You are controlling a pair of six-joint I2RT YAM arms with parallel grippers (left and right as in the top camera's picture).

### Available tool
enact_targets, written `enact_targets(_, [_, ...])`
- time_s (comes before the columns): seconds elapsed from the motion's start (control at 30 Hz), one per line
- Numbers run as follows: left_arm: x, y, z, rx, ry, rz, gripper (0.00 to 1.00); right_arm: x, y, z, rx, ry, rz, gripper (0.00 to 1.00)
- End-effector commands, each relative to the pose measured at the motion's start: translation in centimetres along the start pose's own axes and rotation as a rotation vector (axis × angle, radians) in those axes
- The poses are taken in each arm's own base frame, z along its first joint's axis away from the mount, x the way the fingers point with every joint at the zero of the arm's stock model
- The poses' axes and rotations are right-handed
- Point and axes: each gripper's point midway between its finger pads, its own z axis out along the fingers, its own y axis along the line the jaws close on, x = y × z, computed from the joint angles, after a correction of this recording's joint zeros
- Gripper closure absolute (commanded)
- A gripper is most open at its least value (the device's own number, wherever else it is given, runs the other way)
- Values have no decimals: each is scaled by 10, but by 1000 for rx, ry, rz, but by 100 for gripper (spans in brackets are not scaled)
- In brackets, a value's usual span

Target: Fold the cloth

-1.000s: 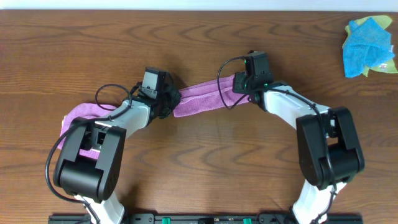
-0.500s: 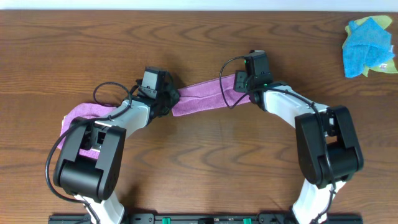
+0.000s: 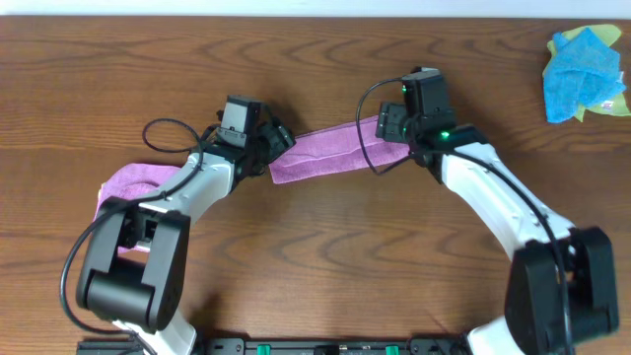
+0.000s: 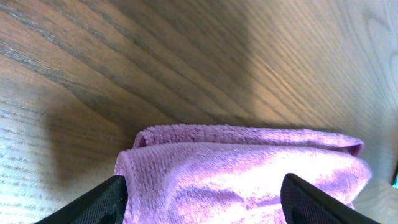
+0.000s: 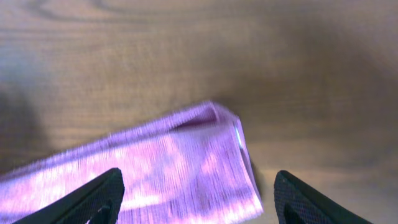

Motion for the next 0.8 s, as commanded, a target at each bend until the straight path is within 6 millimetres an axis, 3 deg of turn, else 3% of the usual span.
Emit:
enact_targets(0.0, [-10,-15,-17,28,-27,56,21,1,1,-17,10,9,69,23])
enact_targets(0.07, [-7,-13,-21,15,-16,62,30,9,-3,-22,26,43,90,23])
enact_targets(0.2, [4,-14,-27,21,37,84,72,30,-6,-28,32,134,137,23])
enact_targets(0.3, [15,-18,-28,52,93,86,92,46,-4,-31,18,209,193,20])
enact_targets(0.53, [16,-14,-27,35,90,117,94,60,2,-34,-4,285,335,13])
enact_targets(0.77, [8,-7,-24,-33,21,188,94,58,-5,-33,3,291,426,11])
